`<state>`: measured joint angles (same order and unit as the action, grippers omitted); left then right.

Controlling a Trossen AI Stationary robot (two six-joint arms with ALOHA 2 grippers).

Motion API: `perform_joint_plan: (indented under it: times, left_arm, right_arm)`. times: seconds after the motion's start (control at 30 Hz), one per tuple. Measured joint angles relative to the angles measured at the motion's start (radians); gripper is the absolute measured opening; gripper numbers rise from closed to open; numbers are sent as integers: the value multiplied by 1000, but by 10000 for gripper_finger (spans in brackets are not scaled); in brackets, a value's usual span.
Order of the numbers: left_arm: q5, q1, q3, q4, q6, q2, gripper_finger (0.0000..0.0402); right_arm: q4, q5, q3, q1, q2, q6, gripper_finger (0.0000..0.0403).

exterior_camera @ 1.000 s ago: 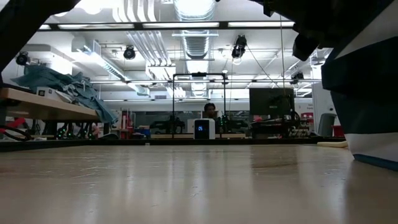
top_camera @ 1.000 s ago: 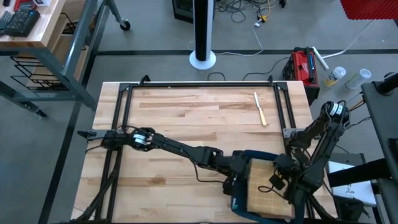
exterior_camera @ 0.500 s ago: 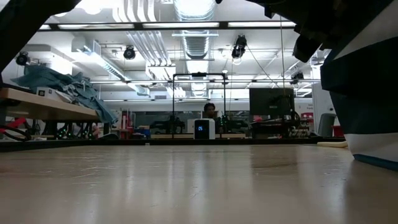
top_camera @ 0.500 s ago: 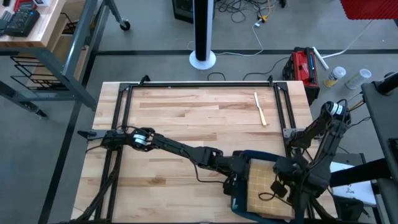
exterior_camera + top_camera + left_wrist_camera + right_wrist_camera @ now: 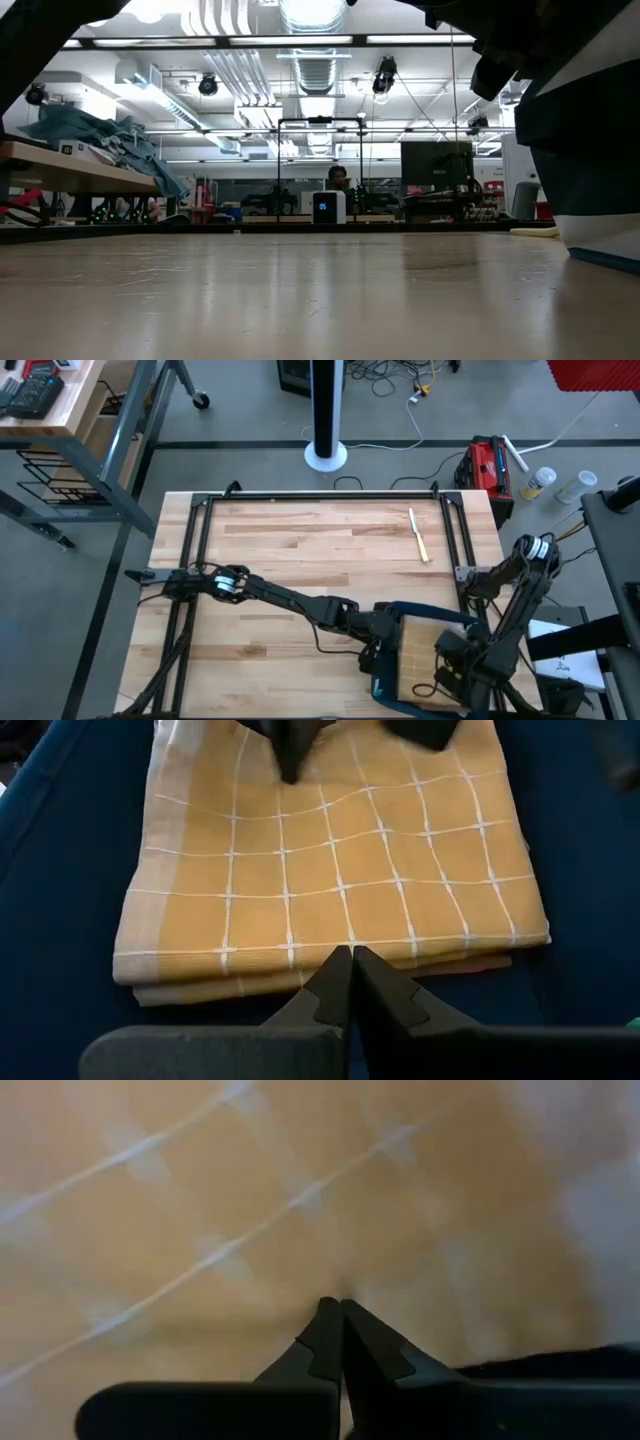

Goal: Fold towel
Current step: Put the stacked towels into the blue bin

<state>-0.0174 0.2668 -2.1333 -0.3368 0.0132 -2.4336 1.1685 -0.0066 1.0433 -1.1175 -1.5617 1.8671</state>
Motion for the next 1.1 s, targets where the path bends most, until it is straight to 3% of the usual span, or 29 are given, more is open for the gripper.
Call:
perform_joint_plan:
  times: [0.43, 0.6, 0.7, 0.87, 1.1]
  left_arm:
    - [0, -2, 0, -1, 0, 0, 3]
    - [0, -2, 1, -1, 0, 0, 3]
    - [-1, -2, 1, -2, -8, 0, 6]
    - [0, -1, 2, -2, -19, 0, 1]
    - [0, -1, 3, -3, -22, 0, 6]
  right_arm:
    - [240, 32, 95, 0, 34, 55, 0]
    - [81, 29, 117, 0, 38, -30, 0]
    - [-26, -30, 110, 0, 35, -37, 0]
    - [-39, -130, 98, -14, -6, -15, 0]
    - [-136, -124, 40, -17, -26, 0, 0]
